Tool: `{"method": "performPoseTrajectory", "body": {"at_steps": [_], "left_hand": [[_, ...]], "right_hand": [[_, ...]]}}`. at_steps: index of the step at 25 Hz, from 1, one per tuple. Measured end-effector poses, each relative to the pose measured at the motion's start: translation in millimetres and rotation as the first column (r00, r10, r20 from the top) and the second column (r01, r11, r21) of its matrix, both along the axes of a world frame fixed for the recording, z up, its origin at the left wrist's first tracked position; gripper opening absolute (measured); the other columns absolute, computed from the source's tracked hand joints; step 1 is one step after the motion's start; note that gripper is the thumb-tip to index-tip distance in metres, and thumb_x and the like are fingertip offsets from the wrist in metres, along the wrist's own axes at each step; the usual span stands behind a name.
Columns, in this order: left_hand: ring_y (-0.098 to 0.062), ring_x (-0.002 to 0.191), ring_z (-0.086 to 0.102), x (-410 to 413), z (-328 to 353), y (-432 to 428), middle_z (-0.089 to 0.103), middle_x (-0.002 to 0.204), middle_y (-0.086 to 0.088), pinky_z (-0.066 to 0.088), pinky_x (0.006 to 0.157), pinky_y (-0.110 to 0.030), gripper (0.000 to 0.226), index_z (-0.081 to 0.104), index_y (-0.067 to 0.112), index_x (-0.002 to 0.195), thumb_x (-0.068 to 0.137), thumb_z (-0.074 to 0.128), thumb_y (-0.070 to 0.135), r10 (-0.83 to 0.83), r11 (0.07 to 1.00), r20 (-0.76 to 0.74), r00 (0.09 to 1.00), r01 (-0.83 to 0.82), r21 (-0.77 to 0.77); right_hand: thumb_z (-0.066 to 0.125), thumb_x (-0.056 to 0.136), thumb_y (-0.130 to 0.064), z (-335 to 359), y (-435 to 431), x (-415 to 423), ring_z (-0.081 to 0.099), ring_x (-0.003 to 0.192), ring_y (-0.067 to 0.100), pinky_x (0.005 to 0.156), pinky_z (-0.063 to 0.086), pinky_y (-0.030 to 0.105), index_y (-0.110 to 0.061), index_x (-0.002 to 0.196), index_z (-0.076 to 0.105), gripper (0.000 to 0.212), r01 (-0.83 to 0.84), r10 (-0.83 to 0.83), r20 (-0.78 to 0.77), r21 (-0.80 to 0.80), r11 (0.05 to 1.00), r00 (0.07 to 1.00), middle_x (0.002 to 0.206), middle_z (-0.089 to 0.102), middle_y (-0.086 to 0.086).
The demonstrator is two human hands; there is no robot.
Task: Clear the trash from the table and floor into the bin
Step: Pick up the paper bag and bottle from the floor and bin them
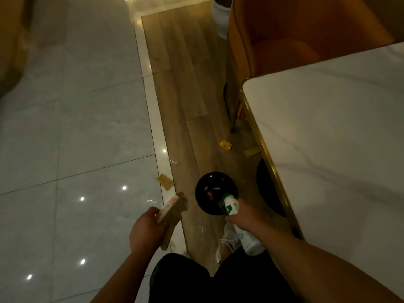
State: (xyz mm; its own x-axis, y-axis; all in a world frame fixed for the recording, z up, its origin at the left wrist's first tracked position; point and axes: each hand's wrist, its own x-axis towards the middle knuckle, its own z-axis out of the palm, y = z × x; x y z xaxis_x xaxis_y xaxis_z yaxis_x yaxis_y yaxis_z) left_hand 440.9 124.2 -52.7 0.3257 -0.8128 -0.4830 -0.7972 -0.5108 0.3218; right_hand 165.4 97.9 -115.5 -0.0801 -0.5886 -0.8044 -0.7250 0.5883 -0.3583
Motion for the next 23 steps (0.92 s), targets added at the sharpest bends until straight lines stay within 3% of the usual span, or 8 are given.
{"method": "performPoseTrajectory", "body": {"at_steps": [4, 11, 16, 20, 23], "left_hand": [[-0.011, 0.061, 0.062, -21, -9, -31, 0.063, 0.072, 0.006, 0.052, 0.054, -0.026, 0.023, 0.061, 0.025, 0.1, 0.078, 0.062, 0.03, 0.022, 1.0, -0.017, 1.0, -0.022, 0.01], [-0.008, 0.06, 0.058, -31, -55, -77, 0.057, 0.07, 0.01, 0.042, 0.048, -0.021, 0.029, 0.061, 0.026, 0.107, 0.078, 0.063, 0.033, -0.075, 0.994, -0.053, 0.996, 0.079, 0.078], [-0.011, 0.064, 0.056, -41, -146, -109, 0.057, 0.077, 0.008, 0.04, 0.052, -0.022, 0.038, 0.058, 0.024, 0.11, 0.076, 0.069, 0.033, -0.098, 0.984, -0.157, 0.983, 0.119, 0.135], [-0.011, 0.066, 0.054, -55, -232, -127, 0.055, 0.079, 0.008, 0.041, 0.054, -0.023, 0.042, 0.056, 0.024, 0.112, 0.074, 0.071, 0.033, -0.032, 0.983, -0.234, 0.972, 0.073, 0.17], [-0.013, 0.066, 0.056, -64, -288, -131, 0.054, 0.077, 0.01, 0.05, 0.058, -0.026, 0.042, 0.054, 0.024, 0.112, 0.074, 0.068, 0.034, 0.009, 0.975, -0.257, 0.966, 0.048, 0.217]], "right_hand": [[0.078, 0.075, -0.04, -16, -34, -4, 0.054, 0.121, 0.032, 0.099, 0.049, 0.046, -0.012, 0.144, 0.032, 0.088, -0.035, 0.035, -0.001, 0.03, 0.999, 0.999, 0.137, 0.051, 0.014], [0.076, 0.076, -0.044, -51, -42, 6, 0.058, 0.116, 0.032, 0.093, 0.051, 0.043, -0.015, 0.144, 0.029, 0.088, 0.092, -0.089, -0.051, 0.05, 0.995, 0.995, 0.134, 0.054, 0.012], [0.076, 0.076, -0.045, -120, -45, 19, 0.063, 0.1, 0.028, 0.077, 0.05, 0.034, -0.014, 0.128, 0.044, 0.068, 0.239, -0.232, -0.074, 0.106, 0.965, 0.97, 0.118, 0.063, 0.01], [0.08, 0.071, -0.044, -194, -58, 22, 0.065, 0.092, 0.027, 0.077, 0.054, 0.035, -0.011, 0.119, 0.053, 0.064, 0.312, -0.304, -0.08, 0.122, 0.942, 0.949, 0.11, 0.067, 0.011], [0.08, 0.07, -0.046, -248, -68, 21, 0.065, 0.093, 0.029, 0.075, 0.051, 0.034, -0.011, 0.121, 0.052, 0.068, 0.382, -0.375, -0.078, 0.128, 0.915, 0.924, 0.111, 0.065, 0.011]]}}
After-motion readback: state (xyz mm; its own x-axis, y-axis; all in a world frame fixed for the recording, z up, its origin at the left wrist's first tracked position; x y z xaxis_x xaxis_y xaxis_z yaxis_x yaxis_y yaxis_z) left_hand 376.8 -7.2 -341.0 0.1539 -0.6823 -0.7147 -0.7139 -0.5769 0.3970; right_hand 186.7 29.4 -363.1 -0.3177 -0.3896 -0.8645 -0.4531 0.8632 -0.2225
